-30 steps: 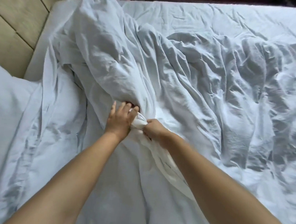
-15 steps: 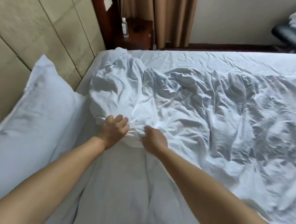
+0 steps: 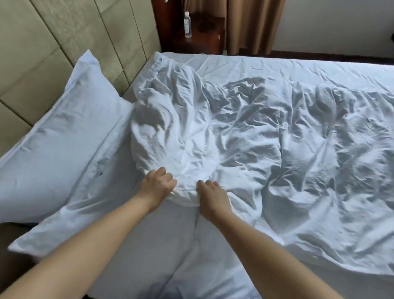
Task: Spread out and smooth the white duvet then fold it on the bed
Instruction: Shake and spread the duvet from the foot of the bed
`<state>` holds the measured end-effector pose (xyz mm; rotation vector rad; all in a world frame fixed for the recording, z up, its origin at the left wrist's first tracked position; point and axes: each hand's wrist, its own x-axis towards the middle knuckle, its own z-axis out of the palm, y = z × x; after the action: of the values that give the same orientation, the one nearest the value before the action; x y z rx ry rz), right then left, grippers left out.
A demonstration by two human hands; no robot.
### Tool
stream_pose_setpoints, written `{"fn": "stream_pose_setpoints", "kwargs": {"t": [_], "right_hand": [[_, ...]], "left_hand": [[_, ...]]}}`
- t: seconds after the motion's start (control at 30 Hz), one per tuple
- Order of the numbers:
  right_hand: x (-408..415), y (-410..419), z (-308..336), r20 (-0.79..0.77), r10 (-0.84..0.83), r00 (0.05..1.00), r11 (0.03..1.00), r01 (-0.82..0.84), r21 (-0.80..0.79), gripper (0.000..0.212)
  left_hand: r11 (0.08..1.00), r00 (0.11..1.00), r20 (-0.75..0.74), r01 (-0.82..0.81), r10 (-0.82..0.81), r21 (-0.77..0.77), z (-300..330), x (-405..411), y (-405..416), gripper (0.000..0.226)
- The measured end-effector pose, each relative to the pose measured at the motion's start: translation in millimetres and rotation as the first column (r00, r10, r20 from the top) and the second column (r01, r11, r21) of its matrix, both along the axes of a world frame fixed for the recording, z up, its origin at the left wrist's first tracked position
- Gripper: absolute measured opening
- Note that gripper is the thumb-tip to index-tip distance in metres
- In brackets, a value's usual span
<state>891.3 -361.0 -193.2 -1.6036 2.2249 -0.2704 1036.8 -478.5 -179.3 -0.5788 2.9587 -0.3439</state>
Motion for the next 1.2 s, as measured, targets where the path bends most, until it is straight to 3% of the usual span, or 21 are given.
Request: {"fn": "stream_pose_setpoints", "kwargs": {"t": [0.07,0.13,0.23,0.27,0.33,0.4,0.53,0.63,0.7,0.8,0.83,0.9,1.0,1.1,1.2], "right_hand": [[-1,3,3,0.004,-0.091,0.996,0.981,0.091,-0.174,0.031],[2,8,2,0.023,-0.155,0.988,0.957,0.155,-0.245,0.031],[8,20,-12,0.076,-0.054,0.996,0.998,0.051,0.034,0.035],[9,22,-17,0.106,-0.005,0.994,0.986,-0.013,0.168,0.036],[10,26,-28,0.153,0.035,0.988,0.941,-0.084,0.327,0.040],[12,26,-33,0.149,0.048,0.988,0.922,-0.101,0.374,0.040],[18,14,-30,0.181,0.072,0.981,0.876,-0.149,0.459,0.038],[30,-1,-31,0.151,0.047,0.988,0.899,-0.107,0.425,0.045],[44,-15,-32,0.103,0.037,0.994,0.935,-0.071,0.349,0.065],[66,-44,-29,0.108,-0.028,0.994,0.958,-0.004,0.285,0.099],[73,-55,-27,0.096,-0.069,0.993,0.969,0.044,0.242,0.095],[78,-75,-22,0.070,-0.183,0.981,0.978,0.175,0.110,0.066],[82,-96,-10,0.080,-0.410,0.908,0.911,0.412,0.000,0.028],[84,-107,2,0.246,-0.639,0.729,0.748,0.663,-0.021,0.028],[89,-113,10,0.458,-0.717,0.525,0.557,0.827,-0.076,0.032]], "left_hand": [[0.999,0.997,-0.068,-0.031,0.029,-0.026,6,-1,2,0.010],[0.994,0.994,-0.022,-0.110,0.110,-0.001,8,-1,5,0.029],[0.974,0.971,0.082,-0.224,0.222,0.015,3,0,13,0.053],[0.976,0.969,0.117,-0.216,0.216,-0.012,3,-1,17,0.052],[0.964,0.946,0.228,-0.254,0.230,0.083,4,0,27,0.035],[0.933,0.906,0.329,-0.327,0.265,0.149,-8,5,27,0.032],[0.923,0.924,0.331,-0.283,0.191,0.260,-15,17,11,0.029],[0.956,0.986,0.145,-0.120,0.083,0.268,-17,28,-6,0.020],[0.967,0.999,0.026,-0.051,0.046,0.251,-19,34,-19,0.024],[0.938,0.983,-0.128,-0.085,0.134,0.336,-26,43,-43,0.036],[0.931,0.971,-0.190,-0.069,0.145,0.358,-27,46,-51,0.037],[0.912,0.945,-0.265,-0.074,0.194,0.403,-32,52,-68,0.036],[0.819,0.908,-0.212,-0.200,0.361,0.537,-43,58,-92,0.046],[0.760,0.905,-0.089,-0.292,0.415,0.581,-61,57,-113,0.069],[0.721,0.889,-0.009,-0.364,0.457,0.590,-71,41,-121,0.091]]}}
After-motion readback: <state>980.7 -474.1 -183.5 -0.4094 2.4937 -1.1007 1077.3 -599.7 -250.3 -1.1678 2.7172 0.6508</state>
